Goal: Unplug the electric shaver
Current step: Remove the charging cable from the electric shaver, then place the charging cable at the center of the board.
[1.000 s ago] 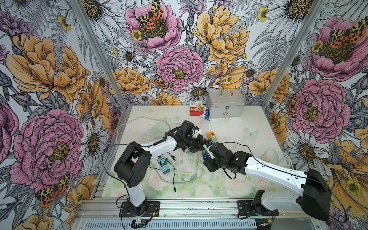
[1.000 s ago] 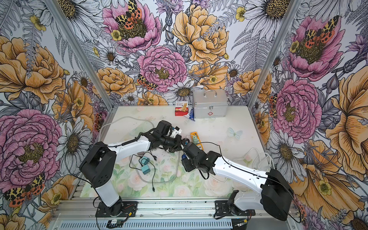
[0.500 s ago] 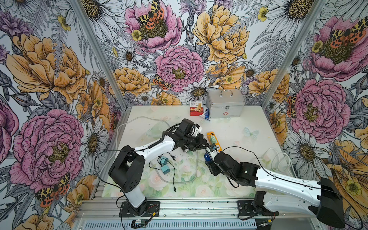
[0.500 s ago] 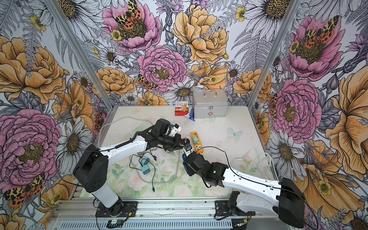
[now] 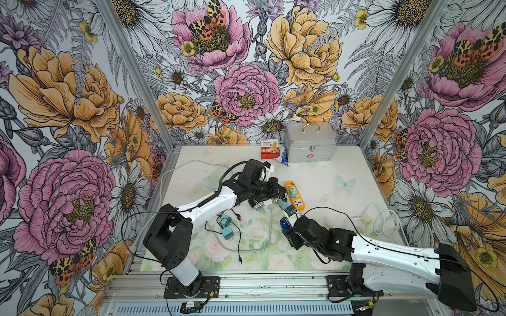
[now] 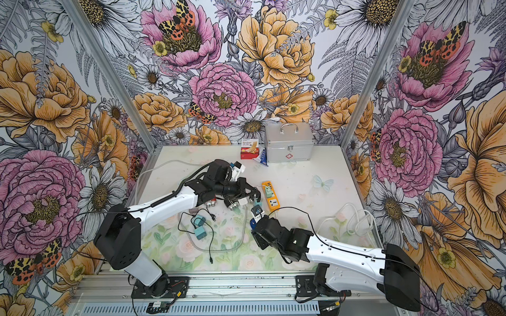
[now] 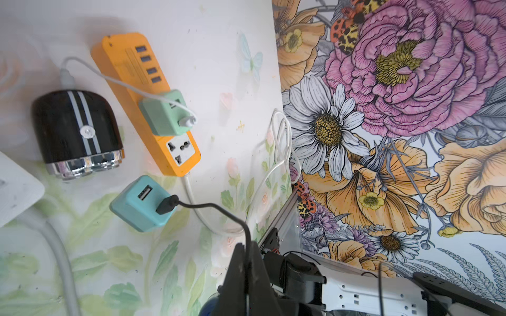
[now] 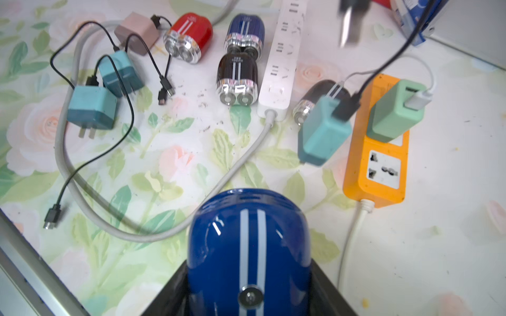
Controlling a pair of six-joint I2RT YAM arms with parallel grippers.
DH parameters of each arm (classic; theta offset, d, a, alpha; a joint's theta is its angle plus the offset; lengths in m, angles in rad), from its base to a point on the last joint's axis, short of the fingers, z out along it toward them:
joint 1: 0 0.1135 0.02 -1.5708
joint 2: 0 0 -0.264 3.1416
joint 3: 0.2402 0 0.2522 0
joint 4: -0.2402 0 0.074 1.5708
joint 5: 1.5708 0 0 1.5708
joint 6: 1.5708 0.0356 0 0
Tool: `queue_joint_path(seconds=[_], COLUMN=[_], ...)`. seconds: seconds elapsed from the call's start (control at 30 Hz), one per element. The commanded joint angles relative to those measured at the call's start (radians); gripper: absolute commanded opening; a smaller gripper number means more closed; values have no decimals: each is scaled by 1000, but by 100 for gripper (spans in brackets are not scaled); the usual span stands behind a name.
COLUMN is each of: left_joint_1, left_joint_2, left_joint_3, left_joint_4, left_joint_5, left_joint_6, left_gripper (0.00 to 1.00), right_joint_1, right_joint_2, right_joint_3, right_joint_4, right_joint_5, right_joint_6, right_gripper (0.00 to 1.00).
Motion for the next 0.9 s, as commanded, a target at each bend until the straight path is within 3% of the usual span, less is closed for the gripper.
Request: queue_joint_path(seconds=[0.0, 0.4, 0.67, 0.87], left_joint_1=[8, -13, -43, -71], left_joint_2=[-41, 82, 164, 191], left_joint_3=[-1, 11, 22, 34], left_joint_4=[82, 60, 30, -37], left_joint_5=[-47, 65, 129, 134], left_joint_6=[12, 30, 72, 126], left_gripper=[0, 0, 0, 2], right_joint_1=[6, -16, -132, -223], right_joint_2=[3, -98, -257, -269], right_joint_3=[2, -4, -39, -8], right_joint_4=[-8, -53, -137, -164], right_joint_5=[47, 39, 46, 4], right_joint_6=[22, 38, 100, 79], right_gripper=[2, 2, 3, 3])
